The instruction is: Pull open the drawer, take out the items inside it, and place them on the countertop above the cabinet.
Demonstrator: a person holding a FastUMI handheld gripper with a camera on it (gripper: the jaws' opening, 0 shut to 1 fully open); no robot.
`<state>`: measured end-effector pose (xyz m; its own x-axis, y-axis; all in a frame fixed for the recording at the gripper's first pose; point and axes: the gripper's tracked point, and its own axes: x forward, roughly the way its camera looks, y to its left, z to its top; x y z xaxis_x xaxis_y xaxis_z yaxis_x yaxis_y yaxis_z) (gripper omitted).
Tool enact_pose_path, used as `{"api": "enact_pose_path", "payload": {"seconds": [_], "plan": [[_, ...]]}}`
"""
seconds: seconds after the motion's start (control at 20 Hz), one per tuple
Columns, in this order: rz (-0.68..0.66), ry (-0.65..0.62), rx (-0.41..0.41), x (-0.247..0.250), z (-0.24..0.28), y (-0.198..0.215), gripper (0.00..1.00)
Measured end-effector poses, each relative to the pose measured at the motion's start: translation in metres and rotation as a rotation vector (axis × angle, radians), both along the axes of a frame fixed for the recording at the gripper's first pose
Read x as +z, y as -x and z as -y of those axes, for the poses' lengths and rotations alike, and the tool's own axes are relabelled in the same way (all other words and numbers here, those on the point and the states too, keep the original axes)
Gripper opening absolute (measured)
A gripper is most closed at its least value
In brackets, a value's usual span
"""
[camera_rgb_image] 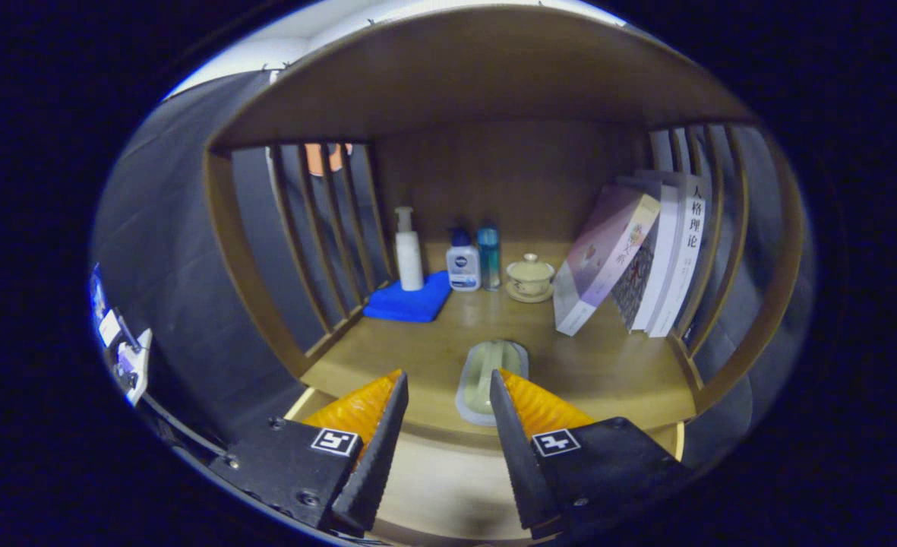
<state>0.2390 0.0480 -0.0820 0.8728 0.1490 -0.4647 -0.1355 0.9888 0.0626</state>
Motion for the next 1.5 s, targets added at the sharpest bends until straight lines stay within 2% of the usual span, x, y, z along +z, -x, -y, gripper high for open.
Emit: {"api": "enact_pose_path", "payload": {"seconds": [0.3,0.6,0.8,1.15,1.2,1.35,1.5], "plan": [[0.104,-0.096,0.092,0.030,-0.025,0.068,0.74],[0.229,-0.083,0.137,0.016,-0.038,0.130,0.76],[0.294,-0.034,0.103,-0.016,-0.034,0.158,0.78],[0.356,0.066,-0.011,-0.074,-0.017,0.192,0.79],[0.352,0.071,-0.027,-0.086,-0.015,0.195,0.80],[0.306,0.084,-0.069,-0.120,-0.008,0.211,1.00],[0.266,0.098,-0.086,-0.151,-0.005,0.225,1.00]]}}
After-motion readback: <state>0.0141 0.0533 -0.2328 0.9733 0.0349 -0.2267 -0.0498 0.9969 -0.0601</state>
